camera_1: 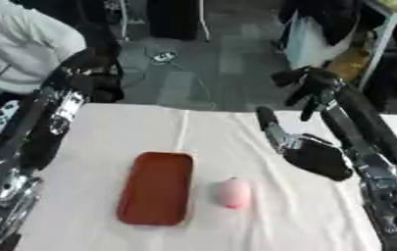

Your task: Pick up objects on the table and place them in the box.

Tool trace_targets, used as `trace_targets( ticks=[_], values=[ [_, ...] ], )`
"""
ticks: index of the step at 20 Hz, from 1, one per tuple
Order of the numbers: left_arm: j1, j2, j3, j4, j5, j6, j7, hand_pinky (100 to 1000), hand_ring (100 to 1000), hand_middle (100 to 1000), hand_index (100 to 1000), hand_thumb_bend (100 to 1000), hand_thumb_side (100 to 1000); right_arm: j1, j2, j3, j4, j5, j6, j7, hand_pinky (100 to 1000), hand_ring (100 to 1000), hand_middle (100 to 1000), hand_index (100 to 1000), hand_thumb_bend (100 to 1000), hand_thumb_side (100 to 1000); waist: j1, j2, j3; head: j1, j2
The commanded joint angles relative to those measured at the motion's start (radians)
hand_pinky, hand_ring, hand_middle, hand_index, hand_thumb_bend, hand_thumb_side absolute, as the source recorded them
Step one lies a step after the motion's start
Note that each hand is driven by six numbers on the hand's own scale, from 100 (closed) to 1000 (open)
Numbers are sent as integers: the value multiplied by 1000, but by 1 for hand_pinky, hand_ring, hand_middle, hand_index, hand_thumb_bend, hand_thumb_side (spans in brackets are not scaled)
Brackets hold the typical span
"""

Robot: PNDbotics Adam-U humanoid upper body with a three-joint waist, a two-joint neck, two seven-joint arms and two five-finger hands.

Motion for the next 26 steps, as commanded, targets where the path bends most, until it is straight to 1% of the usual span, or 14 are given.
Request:
trace_targets(
  ticks=[1, 5, 7, 9, 14, 15, 21, 26],
  values=[
    [-8, 13, 3, -15, 3, -2, -5, 735, 746, 886, 997, 100, 802, -49, -34, 19, 84, 40, -20, -43, 485, 629, 734, 841, 529, 569, -1, -16, 2, -12, 7],
    [-7, 15, 4, -15, 2, -1, -6, 735, 746, 886, 996, 100, 801, -94, -45, 45, 173, 65, -49, -53, 539, 667, 750, 844, 573, 575, -2, -16, 2, -6, 16],
    [-6, 16, 5, -15, 1, -2, -5, 735, 746, 886, 996, 100, 801, -115, -54, 63, 209, 77, -67, -35, 576, 694, 772, 856, 598, 592, -3, -17, 3, -5, 17],
    [-5, 16, 5, -15, 1, -1, -5, 735, 746, 886, 997, 100, 801, -132, -60, 75, 240, 95, -81, -10, 604, 708, 792, 862, 593, 618, -4, -17, 2, -5, 17],
    [-6, 17, 6, -15, 1, -2, -5, 736, 745, 885, 996, 100, 801, -158, -65, 98, 296, 127, -110, 49, 647, 732, 806, 869, 597, 655, -5, -16, 2, -3, 21],
    [-6, 17, 6, -15, 1, -3, -5, 736, 745, 885, 996, 100, 801, -160, -64, 102, 306, 132, -114, 62, 653, 735, 807, 859, 596, 661, -5, -16, 2, -4, 22],
    [-7, 16, 6, -15, 1, -3, -3, 736, 746, 885, 996, 100, 800, -166, -60, 117, 340, 143, -119, 112, 665, 731, 804, 863, 588, 697, -5, -14, 5, -2, 19],
    [-9, 15, 4, -15, 2, -2, -4, 736, 748, 884, 996, 100, 800, -173, -51, 124, 384, 100, -105, 170, 675, 736, 811, 896, 569, 746, -6, -15, 8, 0, 15]
  ],
)
